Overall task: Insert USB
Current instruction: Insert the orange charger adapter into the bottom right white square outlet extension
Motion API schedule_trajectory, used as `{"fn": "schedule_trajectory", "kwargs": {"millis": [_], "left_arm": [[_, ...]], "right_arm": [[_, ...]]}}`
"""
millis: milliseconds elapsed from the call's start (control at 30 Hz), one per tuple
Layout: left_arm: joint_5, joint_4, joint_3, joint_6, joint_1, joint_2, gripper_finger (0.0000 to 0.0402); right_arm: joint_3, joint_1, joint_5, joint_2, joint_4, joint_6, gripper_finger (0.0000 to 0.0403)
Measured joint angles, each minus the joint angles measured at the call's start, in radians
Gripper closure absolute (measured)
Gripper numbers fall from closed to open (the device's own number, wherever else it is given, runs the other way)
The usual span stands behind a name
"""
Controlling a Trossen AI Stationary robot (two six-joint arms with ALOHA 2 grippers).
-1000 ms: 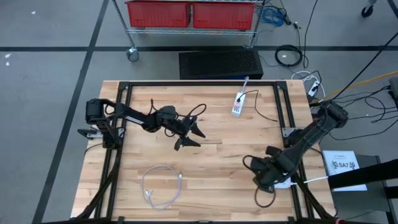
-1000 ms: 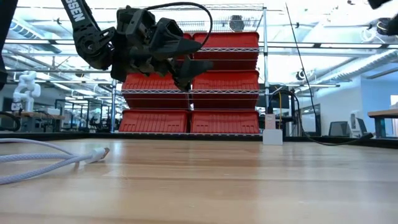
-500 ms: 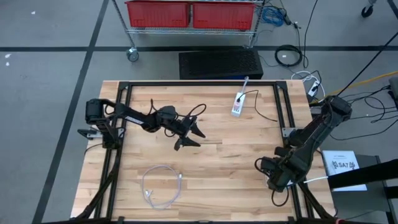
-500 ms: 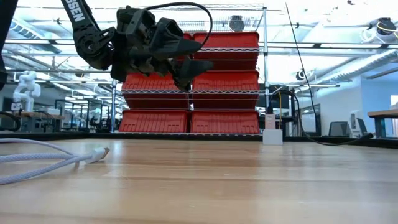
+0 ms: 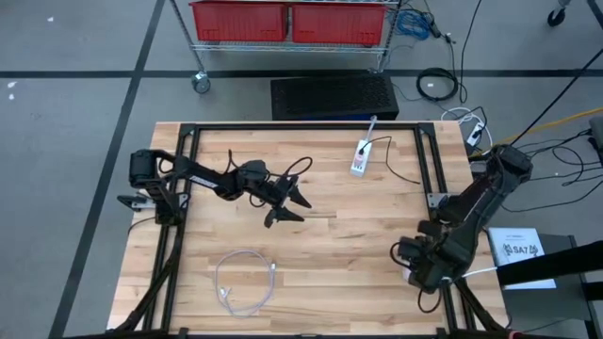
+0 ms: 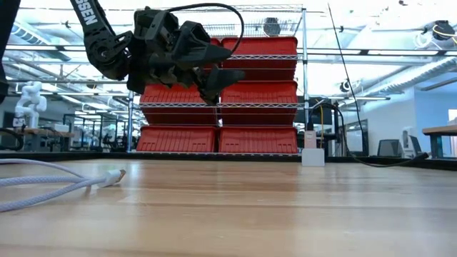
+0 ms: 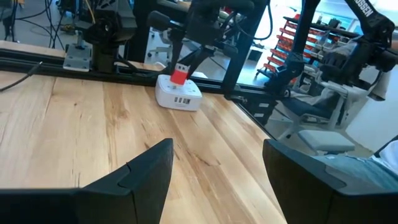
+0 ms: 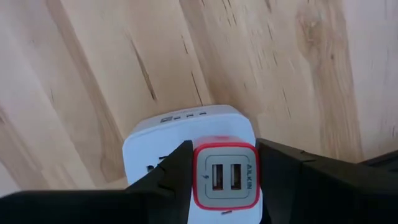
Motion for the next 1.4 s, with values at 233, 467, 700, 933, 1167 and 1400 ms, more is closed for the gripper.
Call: {"fn": "schedule_trajectory", "kwargs": {"millis": [233, 467, 700, 933, 1167, 1400], "left_arm": [[0.0, 0.0, 0.0, 0.0, 0.0, 0.0, 0.0149], [0.0, 0.0, 0.0, 0.0, 0.0, 0.0, 0.0149], [0.0, -0.001, 0.0, 0.0, 0.0, 0.0, 0.0149], [0.0, -0.006, 0.0, 0.007, 0.0, 0.0, 0.0149], [0.0, -0.034, 0.0, 0.027, 0.0, 0.0, 0.0149], [-0.001, -0.036, 0.0, 0.027, 0.0, 0.0, 0.0149]], "right_arm": [[-0.002, 0.071, 0.03, 0.002, -0.021, 0.076, 0.0283], [-0.062, 0.108, 0.036, 0.006, 0.013, 0.1, 0.0283], [-0.118, 0.105, 0.059, -0.003, 0.07, 0.106, 0.0283], [-0.124, 0.059, 0.064, -0.002, 0.119, 0.06, 0.0283], [-0.127, -0.083, 0.105, 0.004, 0.257, -0.115, 0.0283], [-0.132, -0.24, 0.148, 0.008, 0.342, -0.256, 0.0268]]}}
